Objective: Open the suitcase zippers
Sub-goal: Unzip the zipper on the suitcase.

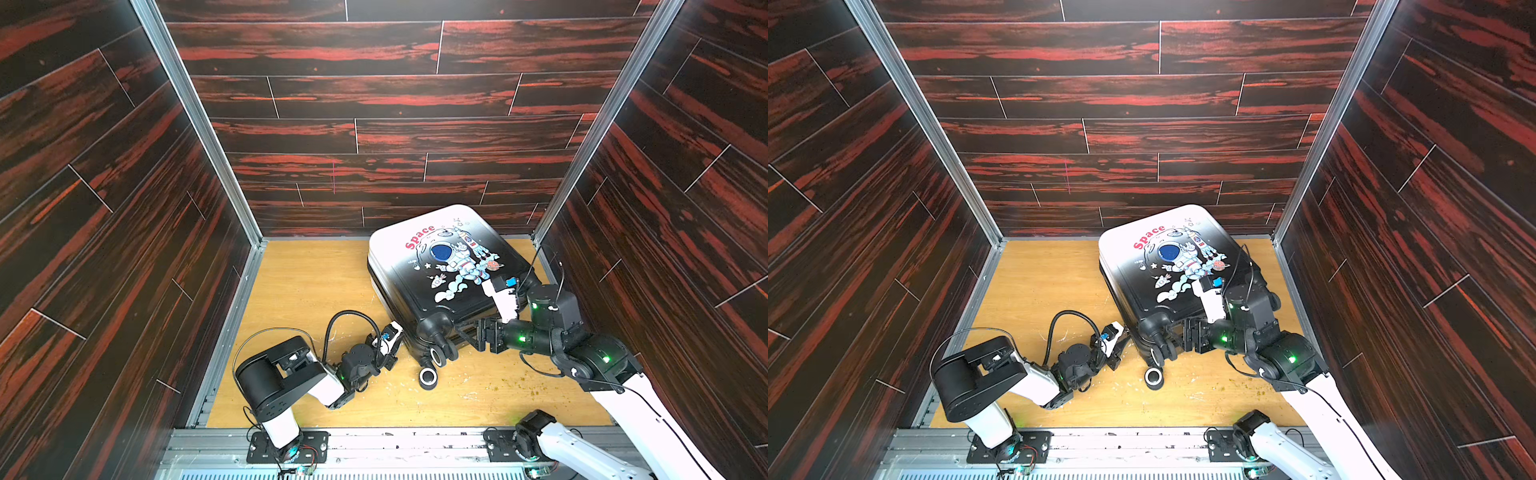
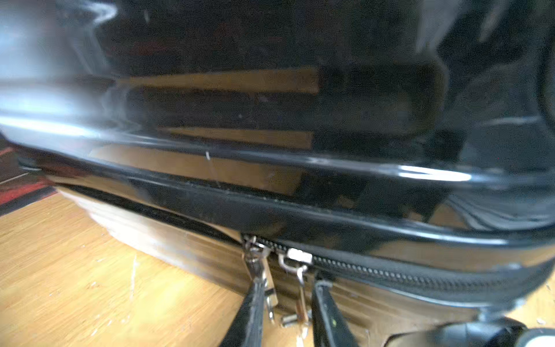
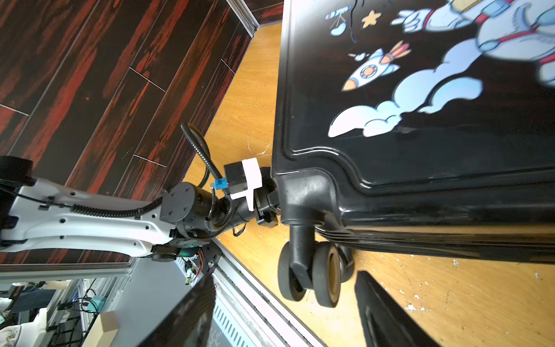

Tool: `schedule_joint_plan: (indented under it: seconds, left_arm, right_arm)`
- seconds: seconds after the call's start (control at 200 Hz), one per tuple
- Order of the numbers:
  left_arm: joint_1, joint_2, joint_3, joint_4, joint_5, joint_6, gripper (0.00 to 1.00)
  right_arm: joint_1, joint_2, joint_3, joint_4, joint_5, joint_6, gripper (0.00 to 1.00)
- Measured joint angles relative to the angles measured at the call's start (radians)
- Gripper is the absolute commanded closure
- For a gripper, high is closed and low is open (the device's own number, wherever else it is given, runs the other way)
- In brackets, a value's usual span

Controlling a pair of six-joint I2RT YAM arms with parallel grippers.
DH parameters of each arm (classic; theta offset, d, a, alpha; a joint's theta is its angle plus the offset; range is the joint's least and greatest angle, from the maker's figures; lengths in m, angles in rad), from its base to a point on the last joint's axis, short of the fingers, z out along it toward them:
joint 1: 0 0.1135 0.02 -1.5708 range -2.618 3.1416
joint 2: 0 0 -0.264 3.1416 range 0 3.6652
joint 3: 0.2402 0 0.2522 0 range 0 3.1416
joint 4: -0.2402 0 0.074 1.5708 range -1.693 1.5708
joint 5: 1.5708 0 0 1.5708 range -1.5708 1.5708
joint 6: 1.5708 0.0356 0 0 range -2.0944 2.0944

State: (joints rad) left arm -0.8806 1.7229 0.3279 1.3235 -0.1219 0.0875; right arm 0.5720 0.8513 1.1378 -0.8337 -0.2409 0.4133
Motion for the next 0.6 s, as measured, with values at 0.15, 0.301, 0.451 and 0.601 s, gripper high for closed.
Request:
schedule_joint_plan:
  seconds: [0.15, 0.301, 0.451, 0.601]
  left_arm:
    - [0.002, 0.024, 0.031, -0.007, 0.062, -0.002, 0.93]
    - [0.008, 0.026, 0.037, -0.013, 0.094, -0.013, 1.0]
    - [0.012, 0.026, 0.037, -0.012, 0.108, -0.02, 1.0]
    - [0.019, 0.026, 0.037, -0.012, 0.128, -0.023, 1.0]
  right_arm:
    - [0.0, 0.002, -0.001, -0.04, 0.002, 0.0, 0.26]
    - [0.0, 0.002, -0.034, -0.076, 0.009, 0.003, 0.25]
    - [0.0, 0.014, -0.079, -0.11, 0.029, 0.017, 0.2]
    - [0.0, 0.071, -0.09, -0.114, 0.034, 0.037, 0.12]
